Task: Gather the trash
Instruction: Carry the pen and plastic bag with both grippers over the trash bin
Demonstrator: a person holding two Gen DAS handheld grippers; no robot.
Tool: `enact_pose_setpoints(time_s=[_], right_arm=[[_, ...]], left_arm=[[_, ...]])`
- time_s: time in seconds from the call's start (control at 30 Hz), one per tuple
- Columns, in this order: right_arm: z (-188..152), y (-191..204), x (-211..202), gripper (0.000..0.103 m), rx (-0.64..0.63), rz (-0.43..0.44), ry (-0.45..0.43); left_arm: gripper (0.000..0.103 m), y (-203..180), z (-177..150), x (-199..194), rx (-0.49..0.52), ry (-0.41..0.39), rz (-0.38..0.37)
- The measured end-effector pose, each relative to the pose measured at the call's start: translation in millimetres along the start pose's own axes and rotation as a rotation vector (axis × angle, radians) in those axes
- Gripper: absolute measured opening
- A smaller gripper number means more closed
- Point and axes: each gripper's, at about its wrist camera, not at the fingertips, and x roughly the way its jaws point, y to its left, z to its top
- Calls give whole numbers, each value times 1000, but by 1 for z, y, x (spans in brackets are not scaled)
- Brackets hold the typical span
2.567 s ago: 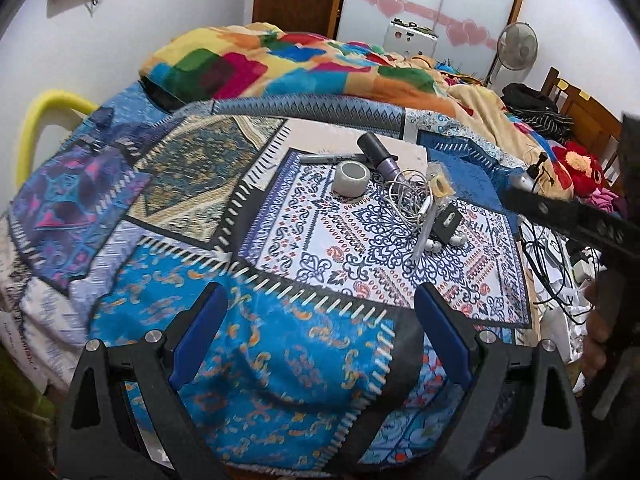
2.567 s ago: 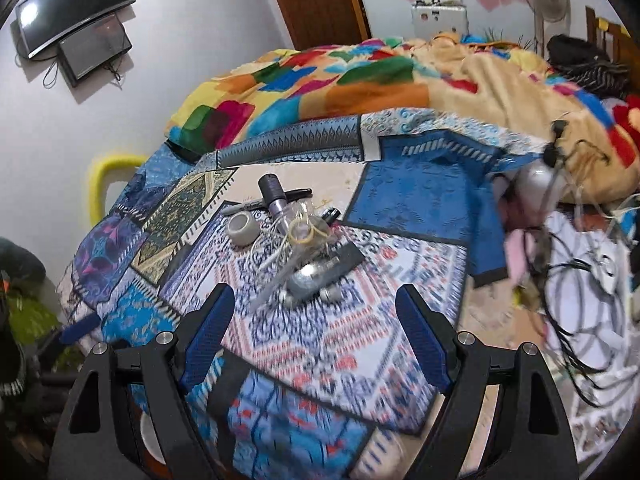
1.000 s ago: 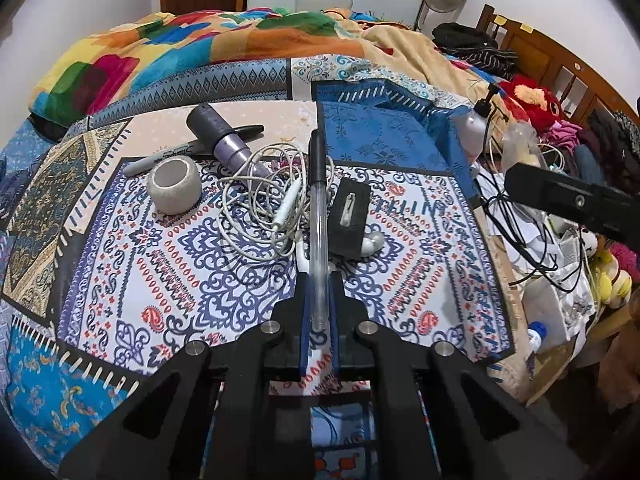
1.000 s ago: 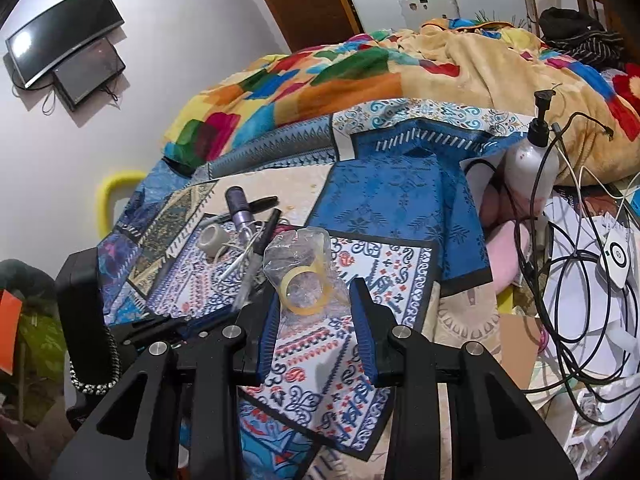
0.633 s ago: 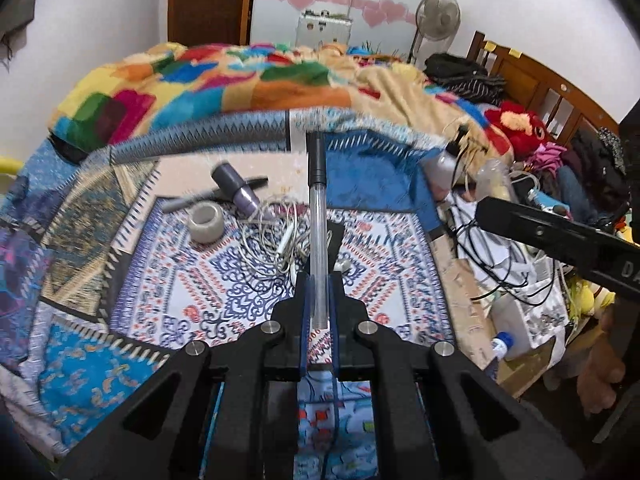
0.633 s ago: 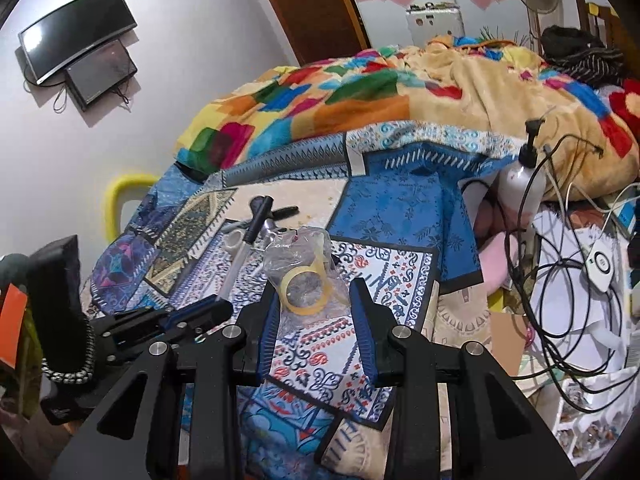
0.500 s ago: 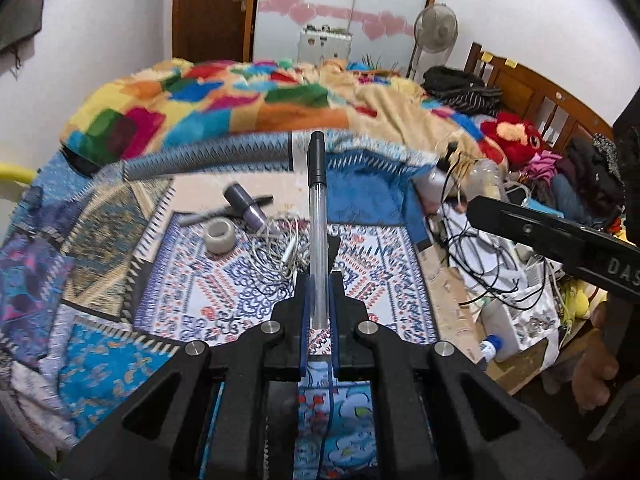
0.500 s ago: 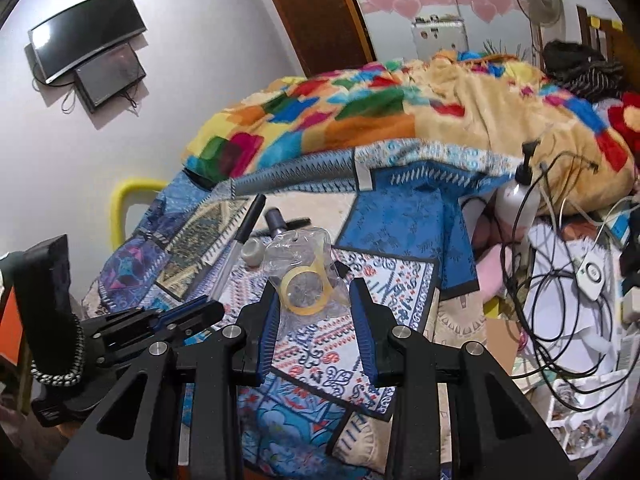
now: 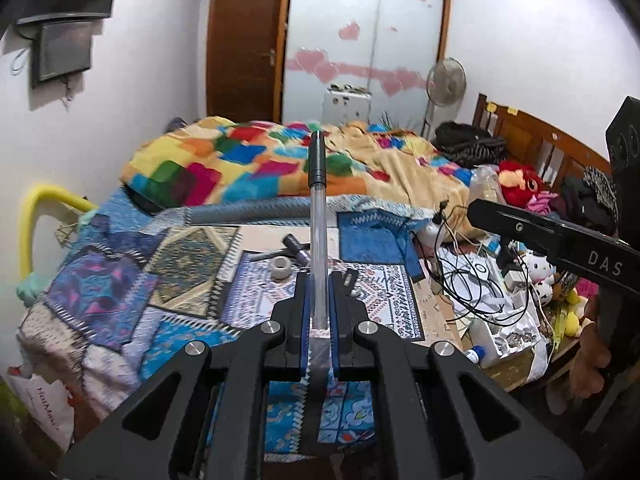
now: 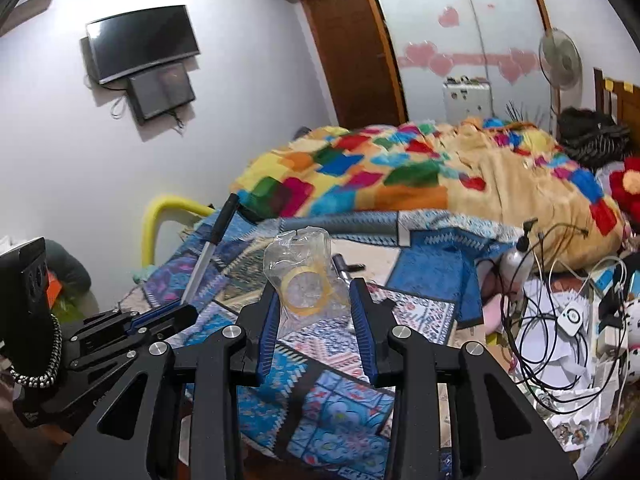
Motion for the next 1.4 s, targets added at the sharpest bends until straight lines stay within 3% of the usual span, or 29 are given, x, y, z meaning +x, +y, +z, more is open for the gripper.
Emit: enact_pose_setpoints(time_s=[0.43,0.8,1.1,1.4], right_arm=[[-14,101,-44,32,-87,131,-39],[-48,186,-37,32,-198,258,13],[-91,244,3,32,-290,314,154],[-142,273,58,32,-342,295,323]], left_arm=[[7,68,-43,-135,-82,-81,159],[7,136,-107,-210,-185,-54,299],[7,180,-166,-213,-266,57,340],[7,219,-220,-176,-366,188,341]])
